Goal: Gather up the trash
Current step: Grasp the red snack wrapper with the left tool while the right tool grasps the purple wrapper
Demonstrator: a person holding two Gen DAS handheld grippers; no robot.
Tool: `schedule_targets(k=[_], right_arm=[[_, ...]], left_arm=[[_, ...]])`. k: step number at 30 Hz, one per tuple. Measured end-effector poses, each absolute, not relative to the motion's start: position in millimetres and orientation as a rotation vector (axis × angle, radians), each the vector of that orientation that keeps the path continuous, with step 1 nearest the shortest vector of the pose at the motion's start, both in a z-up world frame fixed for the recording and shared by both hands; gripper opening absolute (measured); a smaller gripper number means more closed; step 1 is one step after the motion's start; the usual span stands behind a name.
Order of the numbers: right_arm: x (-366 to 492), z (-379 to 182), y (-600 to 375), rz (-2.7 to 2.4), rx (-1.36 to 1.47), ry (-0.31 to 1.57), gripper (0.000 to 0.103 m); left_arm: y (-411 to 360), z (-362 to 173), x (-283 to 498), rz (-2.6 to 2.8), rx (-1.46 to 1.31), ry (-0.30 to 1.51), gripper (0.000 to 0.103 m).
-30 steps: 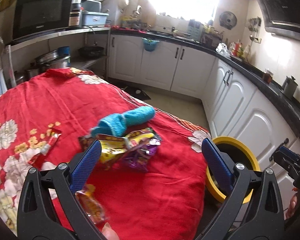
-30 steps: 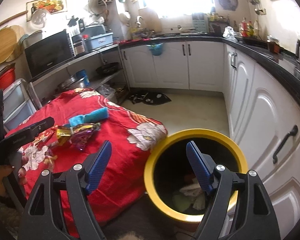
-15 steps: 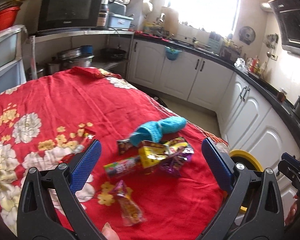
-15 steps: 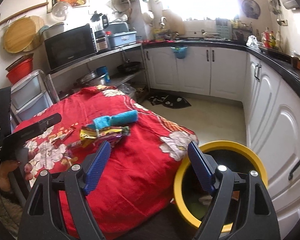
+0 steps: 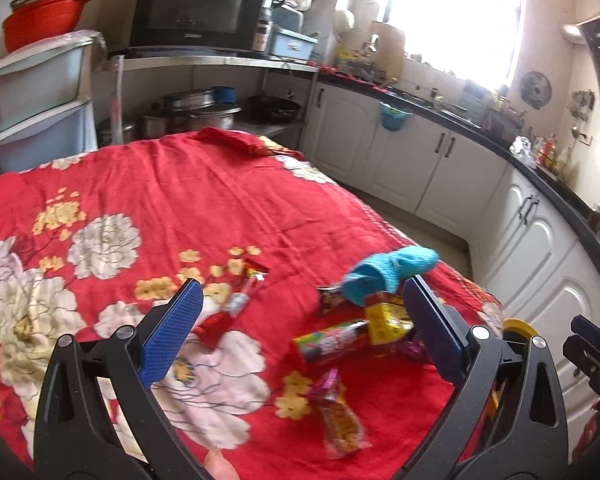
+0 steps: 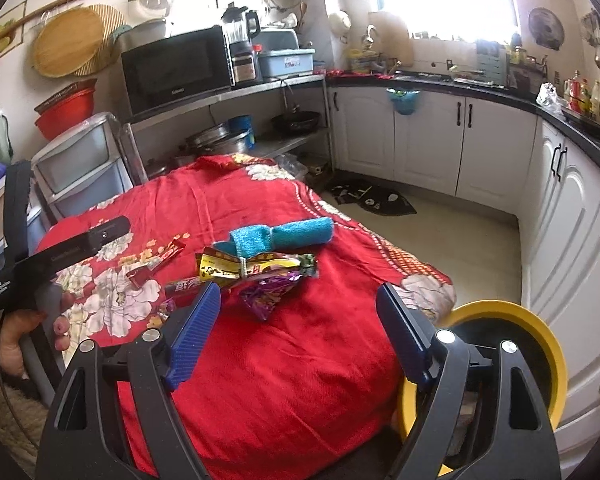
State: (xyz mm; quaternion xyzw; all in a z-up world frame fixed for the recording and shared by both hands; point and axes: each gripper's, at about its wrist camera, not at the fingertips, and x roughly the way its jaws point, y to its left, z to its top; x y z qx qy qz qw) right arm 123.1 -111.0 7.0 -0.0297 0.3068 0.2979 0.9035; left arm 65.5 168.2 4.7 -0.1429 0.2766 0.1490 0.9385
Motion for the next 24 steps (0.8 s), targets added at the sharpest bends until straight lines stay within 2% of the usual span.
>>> schedule_targets(k=[19, 24], right_arm=[[168, -28, -58, 0.637, 0.014, 0.779, 0.077], [181, -41, -49, 0.633, 0.033, 0.829, 0.069]], left_arm=[[225, -44, 69, 0.399, -0.352, 0.661, 0.092], [228, -60, 80, 0.370, -0.335, 0.698, 0.092]])
